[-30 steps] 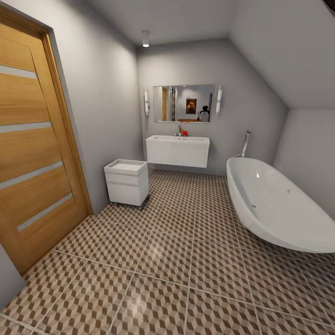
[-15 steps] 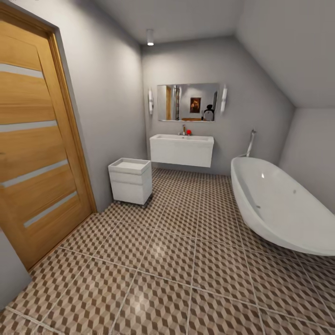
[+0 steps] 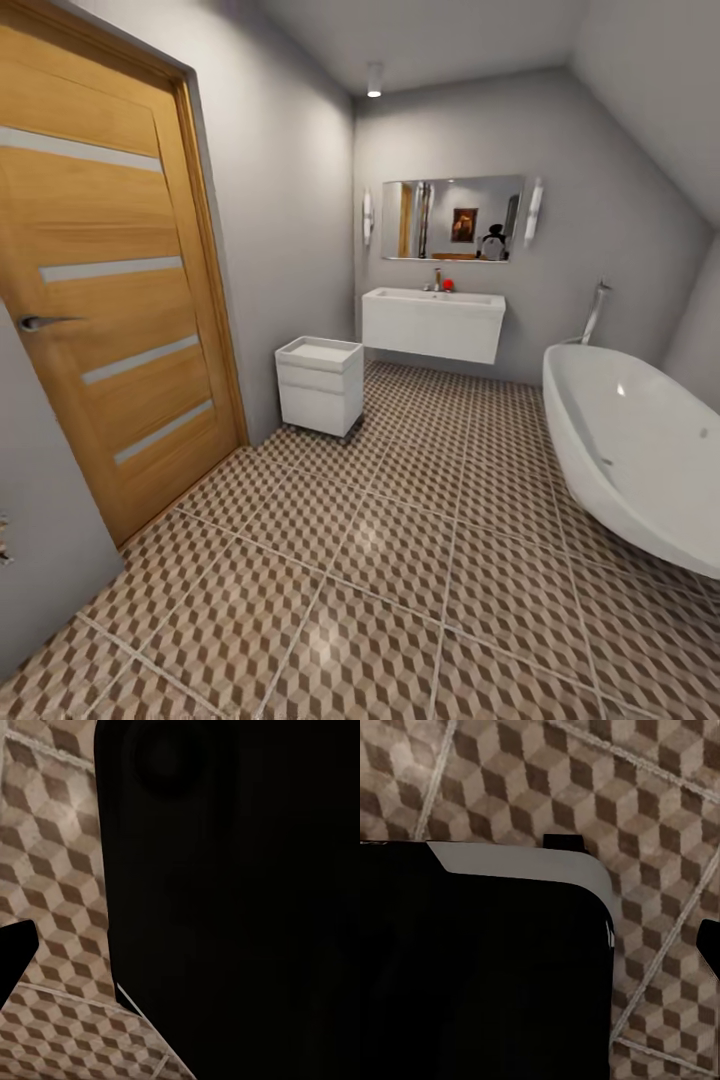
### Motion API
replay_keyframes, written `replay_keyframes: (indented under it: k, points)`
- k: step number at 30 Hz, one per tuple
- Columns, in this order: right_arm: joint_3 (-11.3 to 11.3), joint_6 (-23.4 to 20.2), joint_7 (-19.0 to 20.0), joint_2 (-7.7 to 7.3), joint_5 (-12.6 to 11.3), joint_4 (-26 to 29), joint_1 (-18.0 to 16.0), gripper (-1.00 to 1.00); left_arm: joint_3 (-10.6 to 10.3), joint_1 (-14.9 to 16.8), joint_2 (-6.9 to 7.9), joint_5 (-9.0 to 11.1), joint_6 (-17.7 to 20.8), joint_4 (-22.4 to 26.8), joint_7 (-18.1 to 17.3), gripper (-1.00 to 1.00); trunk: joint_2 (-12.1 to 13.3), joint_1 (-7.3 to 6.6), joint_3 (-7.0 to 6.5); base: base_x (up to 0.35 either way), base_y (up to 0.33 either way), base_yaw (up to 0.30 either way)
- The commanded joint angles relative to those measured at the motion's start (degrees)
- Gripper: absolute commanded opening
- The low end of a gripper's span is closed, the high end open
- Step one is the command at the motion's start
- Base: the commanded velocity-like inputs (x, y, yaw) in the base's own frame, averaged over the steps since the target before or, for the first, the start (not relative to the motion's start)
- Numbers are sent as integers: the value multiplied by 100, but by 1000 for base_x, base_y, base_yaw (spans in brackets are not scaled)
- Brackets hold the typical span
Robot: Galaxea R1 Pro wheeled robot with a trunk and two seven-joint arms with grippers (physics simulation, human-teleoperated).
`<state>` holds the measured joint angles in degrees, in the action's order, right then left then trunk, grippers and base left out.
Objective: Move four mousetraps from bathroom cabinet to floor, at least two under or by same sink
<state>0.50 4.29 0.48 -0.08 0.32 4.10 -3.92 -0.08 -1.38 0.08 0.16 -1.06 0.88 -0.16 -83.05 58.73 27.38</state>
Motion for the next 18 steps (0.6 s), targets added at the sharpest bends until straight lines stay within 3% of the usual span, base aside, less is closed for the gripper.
replay_keyframes:
  k: [1, 18]
  points:
    - [5, 19, 5, -1, 3, -5, -3, 100, -1, -3, 0, 2, -8, 8, -2, 100, -2, 0, 5, 0, 0, 288]
    - [12, 14, -3, -1, 18, -14, -3, 100, -1, -3, 0, 2, -8, 10, -2, 100, -2, 0, 5, 0, 0, 289]
